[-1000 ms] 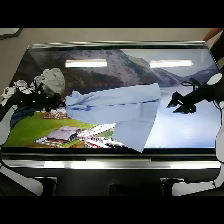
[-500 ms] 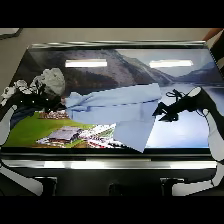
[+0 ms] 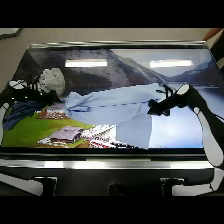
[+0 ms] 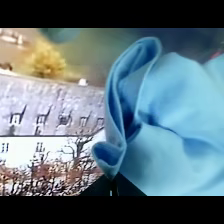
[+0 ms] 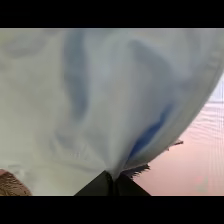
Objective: Fold the shirts.
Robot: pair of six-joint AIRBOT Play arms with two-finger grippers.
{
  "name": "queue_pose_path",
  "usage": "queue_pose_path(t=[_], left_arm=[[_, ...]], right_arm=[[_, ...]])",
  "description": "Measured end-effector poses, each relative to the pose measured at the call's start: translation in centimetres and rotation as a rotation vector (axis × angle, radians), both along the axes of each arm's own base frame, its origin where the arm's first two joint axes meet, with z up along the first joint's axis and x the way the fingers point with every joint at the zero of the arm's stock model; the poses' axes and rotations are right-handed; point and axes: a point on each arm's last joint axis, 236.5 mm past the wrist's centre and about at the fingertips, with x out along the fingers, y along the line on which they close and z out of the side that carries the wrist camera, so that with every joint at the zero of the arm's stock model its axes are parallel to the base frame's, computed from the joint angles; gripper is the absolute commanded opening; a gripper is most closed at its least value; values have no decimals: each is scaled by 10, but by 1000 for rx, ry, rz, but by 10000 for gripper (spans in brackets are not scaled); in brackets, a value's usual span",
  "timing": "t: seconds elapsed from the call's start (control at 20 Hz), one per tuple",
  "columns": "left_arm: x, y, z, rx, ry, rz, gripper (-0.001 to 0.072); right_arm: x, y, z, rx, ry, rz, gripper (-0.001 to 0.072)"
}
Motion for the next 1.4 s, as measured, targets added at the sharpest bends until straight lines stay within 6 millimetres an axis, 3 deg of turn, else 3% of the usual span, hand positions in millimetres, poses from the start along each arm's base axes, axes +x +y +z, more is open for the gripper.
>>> queue_pose_path(t=[0.05, 0.15, 0.25, 0.3, 0.4, 0.5, 0.6, 0.7, 0.8, 0.9, 1.0, 1.1, 1.15, 1.25, 1.4], left_arm=[[8, 2, 31, 23, -86, 0, 29], [20, 7, 125, 84, -329, 22, 29], [12, 9, 241, 145, -608, 64, 29], [-6, 8, 306, 176, -768, 93, 29], [-61, 2, 420, 220, -1054, 159, 30], [-129, -5, 500, 241, -1271, 226, 29], [-189, -12, 546, 235, -1411, 277, 30], [-227, -18, 570, 220, -1489, 306, 29], [-247, -20, 581, 213, -1529, 324, 29], [-257, -21, 586, 206, -1549, 334, 29], [-251, -17, 584, 219, -1538, 343, 29], [-229, -11, 567, 248, -1469, 333, 29], [-208, -8, 548, 263, -1394, 315, 29], [-155, -2, 481, 286, -1160, 242, 29], [-81, 3, 345, 292, -782, 112, 30]], right_arm=[[13, -5, 30, -22, -95, 3, 41], [43, -20, 118, -98, -366, -7, 41], [56, -37, 241, -199, -717, -39, 41], [49, -45, 313, -252, -911, -67, 41], [2, -54, 434, -341, -1224, -119, 41], [-64, -57, 520, -397, -1454, -166, 41], [-125, -58, 572, -433, -1609, -213, 41], [-172, -61, 600, -447, -1698, -262, 41], [-201, -64, 614, -457, -1745, -302, 41], [-209, -68, 613, -472, -1734, -316, 41], [-204, -72, 603, -476, -1686, -322, 42], [-179, -77, 575, -470, -1559, -317, 42], [-160, -78, 553, -462, -1469, -305, 41], [-114, -82, 491, -457, -1233, -260, 41], [-48, -87, 354, -446, -784, -161, 42]])
